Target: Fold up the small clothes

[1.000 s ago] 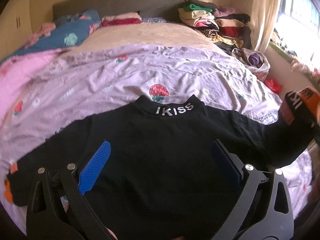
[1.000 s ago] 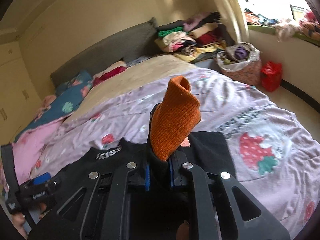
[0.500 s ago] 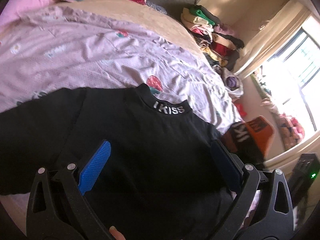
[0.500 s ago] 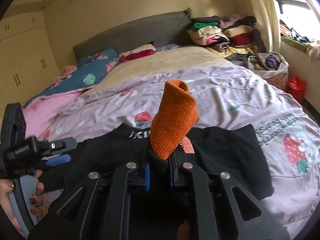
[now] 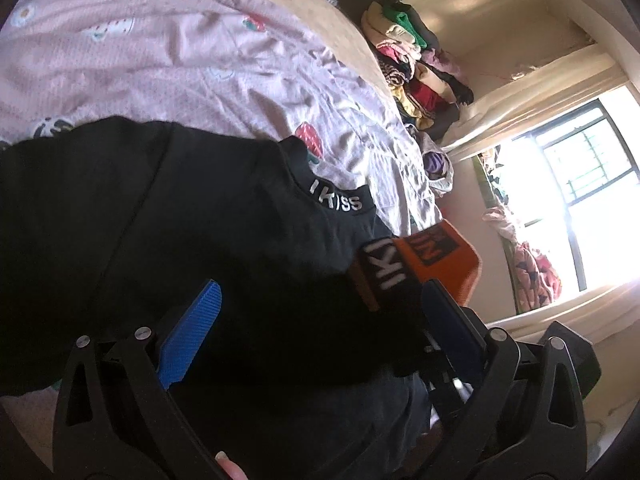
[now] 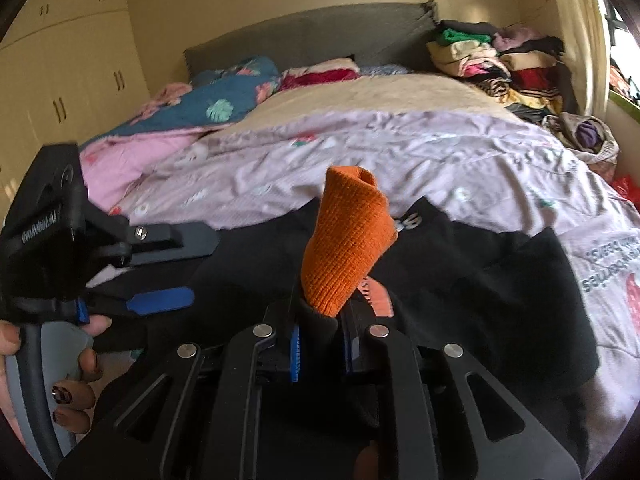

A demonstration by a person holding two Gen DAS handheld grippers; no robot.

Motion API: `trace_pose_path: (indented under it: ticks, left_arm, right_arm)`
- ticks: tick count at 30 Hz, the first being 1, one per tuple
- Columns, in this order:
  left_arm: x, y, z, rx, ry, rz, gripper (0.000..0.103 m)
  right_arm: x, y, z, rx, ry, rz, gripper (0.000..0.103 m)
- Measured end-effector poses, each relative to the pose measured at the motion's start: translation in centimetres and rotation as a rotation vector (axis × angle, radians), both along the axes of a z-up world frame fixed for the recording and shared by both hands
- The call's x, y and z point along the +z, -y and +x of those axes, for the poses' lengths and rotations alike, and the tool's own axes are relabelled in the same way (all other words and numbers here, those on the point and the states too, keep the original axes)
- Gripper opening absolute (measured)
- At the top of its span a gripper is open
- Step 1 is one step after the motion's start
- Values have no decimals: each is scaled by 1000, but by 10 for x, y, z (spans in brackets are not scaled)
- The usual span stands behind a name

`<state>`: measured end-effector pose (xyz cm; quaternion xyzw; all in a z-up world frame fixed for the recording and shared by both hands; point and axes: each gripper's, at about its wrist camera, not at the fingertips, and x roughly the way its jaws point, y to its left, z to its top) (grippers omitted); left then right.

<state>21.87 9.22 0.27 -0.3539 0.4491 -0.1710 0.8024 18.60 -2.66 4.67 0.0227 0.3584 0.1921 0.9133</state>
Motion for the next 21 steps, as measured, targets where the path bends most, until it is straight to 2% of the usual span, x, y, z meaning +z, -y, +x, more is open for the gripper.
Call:
trace_pose_path:
  ticks: [2, 4, 7, 10, 12, 16, 18, 21]
  left_arm:
    - [-5, -3, 0, -6, -14, -16, 94]
    - [-8, -4, 1, -10, -24, -19, 94]
    - [-15, -5, 1, -20, -39, -35, 94]
    - [-20, -2, 1, -27, -54, -22, 94]
    - [-22, 2, 0, -42, -57, 7, 94]
    - [-27, 14, 0, -58, -75, 77, 89]
    - [-29, 23, 0, -71, -78, 134, 84]
    - [-33, 39, -1, -88, -78, 213, 56]
  right_arm:
    - [-6, -6, -3, 35, -16, 1, 22]
    - [-8, -10, -7, 64, -23, 8, 40]
    - [-10, -11, -21, 129, -32, 20, 49]
    - [-10, -8, -35, 182, -40, 31, 56]
    - [-9, 1, -42, 185, -47, 41, 56]
    - [-6, 33, -49, 104, -53, 83, 56]
    - [-3, 53, -51, 52, -48, 95, 56]
    - [2, 80, -49, -28, -38, 113, 56]
